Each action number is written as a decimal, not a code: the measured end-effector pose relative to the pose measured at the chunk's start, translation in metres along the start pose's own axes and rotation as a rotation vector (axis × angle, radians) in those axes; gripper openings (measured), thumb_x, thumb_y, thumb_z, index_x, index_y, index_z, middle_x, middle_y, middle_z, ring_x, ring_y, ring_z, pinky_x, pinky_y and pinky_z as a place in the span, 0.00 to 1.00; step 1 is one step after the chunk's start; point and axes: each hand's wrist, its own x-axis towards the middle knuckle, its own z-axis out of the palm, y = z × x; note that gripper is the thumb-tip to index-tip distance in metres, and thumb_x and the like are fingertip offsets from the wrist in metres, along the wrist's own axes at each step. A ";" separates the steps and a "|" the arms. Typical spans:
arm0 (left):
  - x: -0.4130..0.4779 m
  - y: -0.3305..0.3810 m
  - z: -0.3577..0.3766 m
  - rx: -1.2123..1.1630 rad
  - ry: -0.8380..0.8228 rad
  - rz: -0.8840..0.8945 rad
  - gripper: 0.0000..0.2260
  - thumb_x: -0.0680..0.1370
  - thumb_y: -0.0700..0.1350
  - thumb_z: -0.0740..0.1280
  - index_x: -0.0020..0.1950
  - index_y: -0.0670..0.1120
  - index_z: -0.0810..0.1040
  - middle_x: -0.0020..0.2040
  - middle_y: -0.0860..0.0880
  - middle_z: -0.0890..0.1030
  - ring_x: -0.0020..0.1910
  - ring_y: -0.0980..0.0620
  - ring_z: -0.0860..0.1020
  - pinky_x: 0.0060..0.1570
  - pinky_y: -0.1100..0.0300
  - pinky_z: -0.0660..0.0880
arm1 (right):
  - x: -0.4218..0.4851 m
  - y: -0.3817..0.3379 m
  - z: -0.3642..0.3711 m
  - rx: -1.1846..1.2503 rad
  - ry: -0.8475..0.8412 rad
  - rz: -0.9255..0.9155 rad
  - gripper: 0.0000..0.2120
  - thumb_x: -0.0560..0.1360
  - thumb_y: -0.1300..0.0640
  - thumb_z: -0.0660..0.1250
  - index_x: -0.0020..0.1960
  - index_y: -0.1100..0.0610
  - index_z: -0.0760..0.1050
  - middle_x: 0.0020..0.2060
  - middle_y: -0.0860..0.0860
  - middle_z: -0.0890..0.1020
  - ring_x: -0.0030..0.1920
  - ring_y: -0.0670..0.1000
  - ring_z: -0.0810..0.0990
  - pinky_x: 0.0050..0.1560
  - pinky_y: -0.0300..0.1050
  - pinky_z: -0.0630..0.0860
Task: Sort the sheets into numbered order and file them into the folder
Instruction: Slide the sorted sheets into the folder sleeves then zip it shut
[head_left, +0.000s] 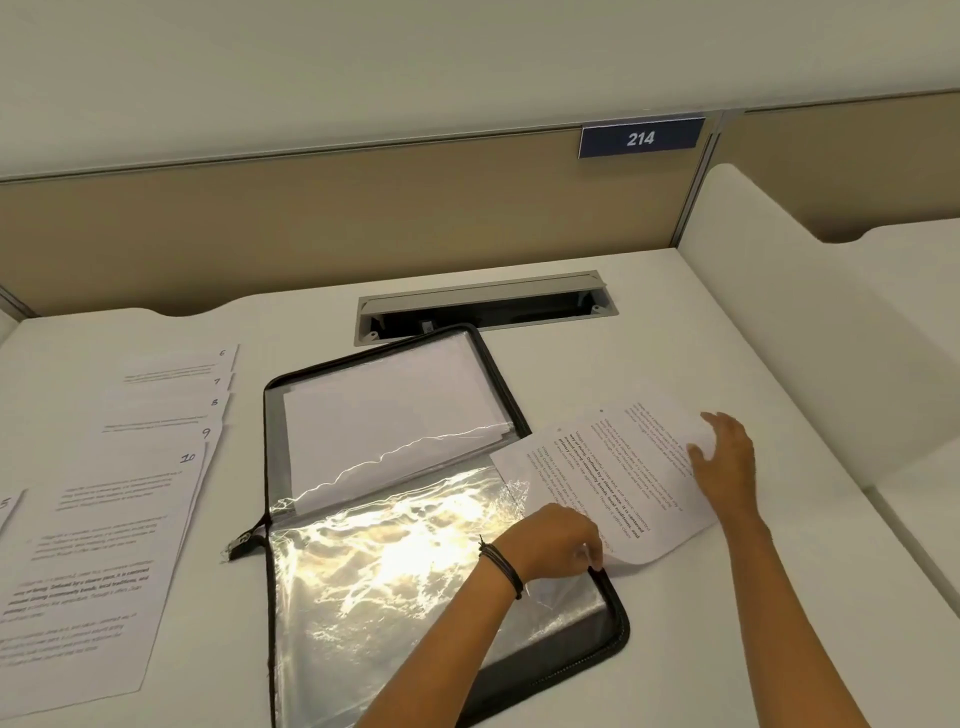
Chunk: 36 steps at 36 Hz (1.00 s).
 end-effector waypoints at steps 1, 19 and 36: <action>0.000 -0.001 0.000 -0.002 -0.001 -0.004 0.10 0.76 0.35 0.64 0.52 0.41 0.83 0.52 0.44 0.83 0.49 0.47 0.78 0.53 0.60 0.70 | -0.005 -0.001 0.002 0.011 -0.029 -0.046 0.21 0.74 0.69 0.66 0.66 0.66 0.70 0.66 0.64 0.70 0.66 0.64 0.68 0.67 0.55 0.64; -0.005 -0.007 -0.010 -0.027 -0.031 -0.020 0.09 0.78 0.43 0.65 0.54 0.43 0.82 0.51 0.45 0.82 0.47 0.47 0.78 0.46 0.64 0.69 | -0.102 -0.027 0.003 0.287 -0.837 -0.121 0.13 0.70 0.56 0.75 0.54 0.53 0.80 0.48 0.45 0.84 0.52 0.42 0.80 0.56 0.34 0.74; -0.010 -0.014 -0.010 0.006 -0.020 0.025 0.11 0.73 0.47 0.72 0.50 0.40 0.83 0.50 0.44 0.79 0.48 0.48 0.75 0.42 0.75 0.59 | -0.127 -0.045 0.017 0.344 -0.671 -0.124 0.11 0.69 0.62 0.74 0.38 0.45 0.82 0.39 0.47 0.82 0.43 0.44 0.80 0.48 0.34 0.74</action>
